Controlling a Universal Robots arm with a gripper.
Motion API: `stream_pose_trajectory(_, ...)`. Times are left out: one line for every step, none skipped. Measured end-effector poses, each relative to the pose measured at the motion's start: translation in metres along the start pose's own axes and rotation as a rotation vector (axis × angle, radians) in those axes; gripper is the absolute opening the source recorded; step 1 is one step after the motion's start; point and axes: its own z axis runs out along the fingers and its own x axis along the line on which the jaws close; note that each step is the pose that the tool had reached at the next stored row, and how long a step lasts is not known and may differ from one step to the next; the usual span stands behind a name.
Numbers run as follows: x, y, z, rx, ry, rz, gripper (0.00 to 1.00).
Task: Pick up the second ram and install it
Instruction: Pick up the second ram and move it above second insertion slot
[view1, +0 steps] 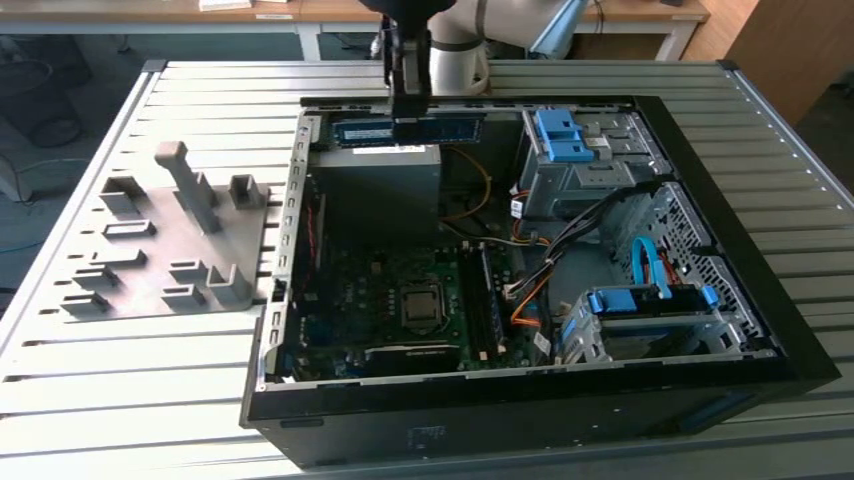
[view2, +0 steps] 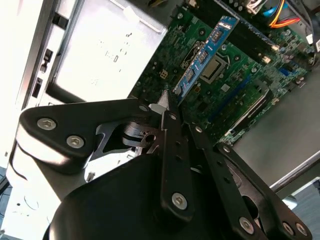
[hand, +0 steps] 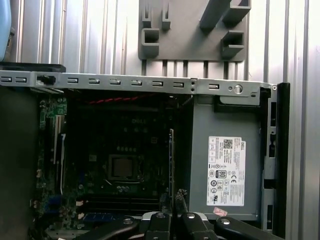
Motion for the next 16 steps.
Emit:
stream_pose_trajectory(0.0, -0.002, 0.0, 0.0, 0.0, 0.0, 0.14)
stream_pose_trajectory(0.0001, -0.0039, 0.0001, 0.0, 0.0, 0.0, 0.14)
stream_pose_trajectory(0.0001, -0.006, 0.0001, 0.0, 0.0, 0.0, 0.14)
stream_pose_trajectory(0.0002, -0.0078, 0.0002, 0.0, 0.0, 0.0, 0.14)
stream_pose_trajectory(0.0002, -0.0096, 0.0001, 0.0, 0.0001, 0.0, 0.14)
stream_pose_trajectory(0.0003, -0.0114, 0.0002, 0.0, 0.0, 0.0, 0.14)
stream_pose_trajectory(0.0003, -0.0133, 0.0002, 0.0, 0.0, 0.0, 0.14)
stream_pose_trajectory(0.0004, -0.0151, 0.0003, 0.0, 0.0, 0.0, 0.14)
stream_pose_trajectory(0.0004, -0.017, 0.0004, 0.0001, -0.0001, 0.0, 0.14)
stream_pose_trajectory(0.0005, -0.0188, 0.0004, 0.0, 0.0, 0.0, 0.14)
stream_pose_trajectory(0.0005, -0.0206, 0.0004, 0.0001, 0.0, 0.0, 0.14)
stream_pose_trajectory(0.0006, -0.0225, 0.0004, 0.0, 0.0, 0.0, 0.14)
stream_pose_trajectory(0.0006, -0.0245, 0.0005, 0.0, 0.0, 0.0, 0.14)
stream_pose_trajectory(0.0007, -0.0265, 0.0005, 0.0, 0.0, 0.0, 0.14)
stream_pose_trajectory(0.0007, -0.0289, 0.0007, 0.0, -0.0001, 0.0, 0.14)
stream_pose_trajectory(0.0008, -0.0314, 0.0008, 0.0, -0.0001, 0.0, 0.14)
